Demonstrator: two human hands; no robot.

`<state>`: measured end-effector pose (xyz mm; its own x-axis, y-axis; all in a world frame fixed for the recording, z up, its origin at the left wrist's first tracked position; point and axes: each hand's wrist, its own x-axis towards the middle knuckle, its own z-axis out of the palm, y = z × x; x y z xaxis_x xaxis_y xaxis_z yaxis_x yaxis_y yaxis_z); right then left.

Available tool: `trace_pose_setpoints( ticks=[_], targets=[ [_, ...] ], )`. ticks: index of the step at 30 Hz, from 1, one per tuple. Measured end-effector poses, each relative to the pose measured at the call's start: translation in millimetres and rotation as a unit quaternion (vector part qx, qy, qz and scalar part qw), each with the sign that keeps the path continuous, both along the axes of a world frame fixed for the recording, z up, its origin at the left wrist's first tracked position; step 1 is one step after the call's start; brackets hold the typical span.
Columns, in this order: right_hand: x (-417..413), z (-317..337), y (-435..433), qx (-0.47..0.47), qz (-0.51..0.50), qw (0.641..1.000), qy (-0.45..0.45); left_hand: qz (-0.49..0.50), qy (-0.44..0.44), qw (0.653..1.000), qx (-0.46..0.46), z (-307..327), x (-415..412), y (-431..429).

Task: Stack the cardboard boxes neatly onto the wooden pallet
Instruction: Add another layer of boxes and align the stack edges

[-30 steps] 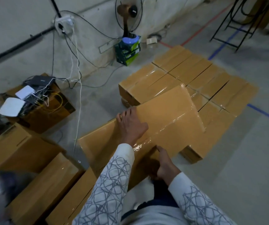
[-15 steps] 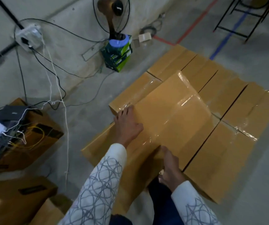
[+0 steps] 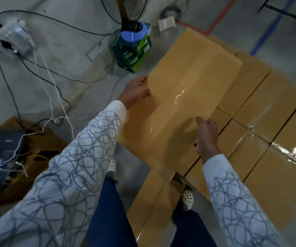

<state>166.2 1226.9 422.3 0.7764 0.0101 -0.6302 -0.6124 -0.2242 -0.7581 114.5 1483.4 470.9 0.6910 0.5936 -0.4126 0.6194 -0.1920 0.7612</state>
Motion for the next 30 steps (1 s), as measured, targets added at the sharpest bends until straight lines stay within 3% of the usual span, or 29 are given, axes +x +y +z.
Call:
trace_pose_setpoints(
  ticks=[3,7,12,16,22,27,30],
  targets=[
    [26,-52,65,-0.018,-0.020,1.000,0.004,-0.004,-0.001,1.000,-0.023,-55,37,66],
    [61,-149,150,-0.058,-0.107,0.993,-0.013,-0.054,0.001,0.998,-0.045,-179,97,146],
    [87,-251,202,-0.078,-0.139,0.986,-0.055,-0.081,-0.019,0.994,-0.068,-286,142,199],
    [89,-282,204,-0.070,-0.171,0.981,-0.058,-0.137,-0.037,0.983,-0.114,-325,147,206],
    [59,-298,195,-0.070,-0.131,0.986,-0.077,-0.179,-0.047,0.974,-0.132,-345,130,208],
    [-18,-278,184,-0.065,-0.084,0.994,-0.011,-0.068,-0.024,0.996,-0.061,-340,40,195],
    [-58,-263,179,-0.075,-0.087,0.990,0.076,0.001,-0.043,0.994,-0.098,-342,-23,175]
  ],
)
